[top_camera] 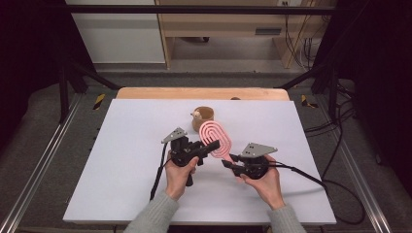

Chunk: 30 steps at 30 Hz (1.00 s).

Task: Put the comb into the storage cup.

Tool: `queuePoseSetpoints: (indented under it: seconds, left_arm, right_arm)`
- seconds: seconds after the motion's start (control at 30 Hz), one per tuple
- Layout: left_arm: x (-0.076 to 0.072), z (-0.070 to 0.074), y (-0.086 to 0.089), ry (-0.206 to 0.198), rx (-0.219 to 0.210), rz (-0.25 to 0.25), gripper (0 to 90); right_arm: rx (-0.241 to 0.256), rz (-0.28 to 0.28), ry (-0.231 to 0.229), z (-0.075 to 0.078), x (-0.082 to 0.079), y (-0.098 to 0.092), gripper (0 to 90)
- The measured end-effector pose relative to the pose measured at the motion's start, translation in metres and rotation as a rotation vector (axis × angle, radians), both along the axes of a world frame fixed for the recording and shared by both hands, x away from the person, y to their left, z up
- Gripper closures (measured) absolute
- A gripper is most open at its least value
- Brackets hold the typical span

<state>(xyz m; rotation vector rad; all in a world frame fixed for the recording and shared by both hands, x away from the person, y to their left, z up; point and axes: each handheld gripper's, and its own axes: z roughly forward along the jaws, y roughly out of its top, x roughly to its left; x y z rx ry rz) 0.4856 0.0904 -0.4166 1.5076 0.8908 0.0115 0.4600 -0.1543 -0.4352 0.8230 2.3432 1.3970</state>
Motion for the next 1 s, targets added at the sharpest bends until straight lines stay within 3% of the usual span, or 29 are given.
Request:
queuePoseSetpoints:
  seconds: [0.43,1.0]
  left_arm:
    - [-0.007,0.004,-0.004,-0.036,-0.015,-0.011,62.6]
    - [-0.011,0.01,-0.009,-0.073,0.021,-0.026,63.3]
  right_arm:
    - [0.0,0.001,-0.019,0.0,0.0,-0.001,69.7]
    - [0.003,-0.001,-0.02,0.001,0.0,-0.001,66.9]
